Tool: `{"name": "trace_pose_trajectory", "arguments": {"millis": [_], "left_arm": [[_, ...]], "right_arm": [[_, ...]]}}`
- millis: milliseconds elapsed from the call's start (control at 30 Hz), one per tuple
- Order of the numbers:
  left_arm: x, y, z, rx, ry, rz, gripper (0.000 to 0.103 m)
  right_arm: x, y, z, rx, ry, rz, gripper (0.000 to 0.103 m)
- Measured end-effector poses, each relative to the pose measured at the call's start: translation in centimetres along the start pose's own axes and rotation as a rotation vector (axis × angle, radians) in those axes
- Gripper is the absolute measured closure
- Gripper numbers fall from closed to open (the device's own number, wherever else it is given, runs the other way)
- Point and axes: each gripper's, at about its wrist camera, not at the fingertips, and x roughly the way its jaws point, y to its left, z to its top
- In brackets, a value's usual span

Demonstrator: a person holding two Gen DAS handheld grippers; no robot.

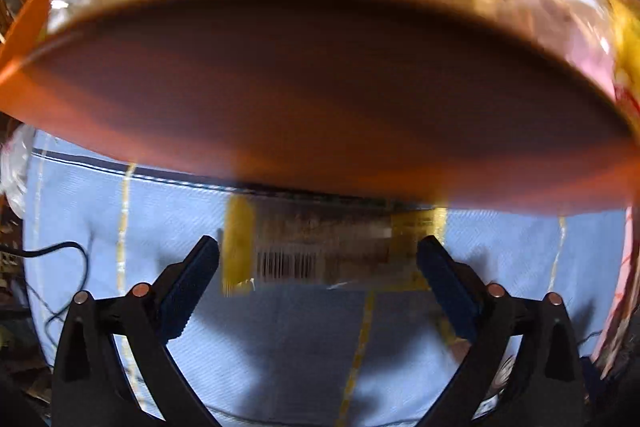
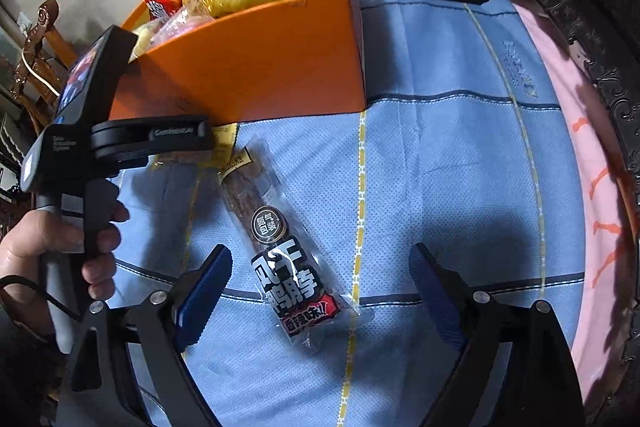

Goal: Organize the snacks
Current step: 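Grasp the yellow cereal bar with the left tool while the right tool grasps the duck-neck snack stick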

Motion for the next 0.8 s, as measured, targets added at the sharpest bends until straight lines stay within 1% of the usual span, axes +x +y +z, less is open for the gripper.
{"name": "trace_pose_trajectory", "arguments": {"millis": [100, 133, 200, 267, 333, 367, 433, 500, 567, 700, 800], "left_arm": [[0.5, -0.1, 0.4, 0.008, -0.002, -0.018, 0.007], [0.5, 0.2, 0.4, 0.007, -0.005, -0.035, 0.017], [-0.4, 0.2, -0.1, 0.028, -0.039, -0.024, 0.025], [-2.0, 0.4, -1.1, 0.055, -0.085, -0.01, 0.053], [-3.1, 1.3, -1.8, 0.053, -0.091, -0.041, 0.067], [-3.6, 2.0, -2.2, 0.037, -0.084, -0.074, 0.072], [-4.0, 3.1, -2.9, 0.013, -0.077, -0.111, 0.074], [-4.1, 4.2, -3.4, -0.011, -0.061, -0.111, 0.074], [-4.1, 5.2, -3.7, -0.032, -0.05, -0.133, 0.075], [-5.1, 5.7, -5.1, -0.005, -0.044, -0.154, 0.074], [-5.8, 5.2, -8.1, 0.043, -0.02, -0.21, 0.075]], "right_arm": [[0.5, 0.3, 0.1, -0.01, 0.013, -0.001, 0.013], [0.6, 0.3, 0.1, -0.013, 0.019, 0.0, 0.013], [0.7, 0.4, 0.1, -0.018, 0.022, 0.004, 0.013], [0.6, 0.5, 0.2, -0.019, 0.021, 0.006, 0.013], [0.6, 0.5, 0.1, -0.017, 0.019, 0.012, 0.013], [0.6, 0.6, 0.1, -0.016, 0.021, 0.012, 0.013], [0.6, 0.8, 0.1, -0.021, 0.023, 0.017, 0.013], [0.7, 1.1, 0.2, -0.038, 0.028, 0.018, 0.012], [0.9, 1.7, 0.1, -0.07, 0.042, 0.015, 0.012], [1.1, 2.2, 0.0, -0.087, 0.059, 0.026, 0.012], [1.0, 2.3, -0.1, -0.09, 0.06, 0.03, 0.012]]}}
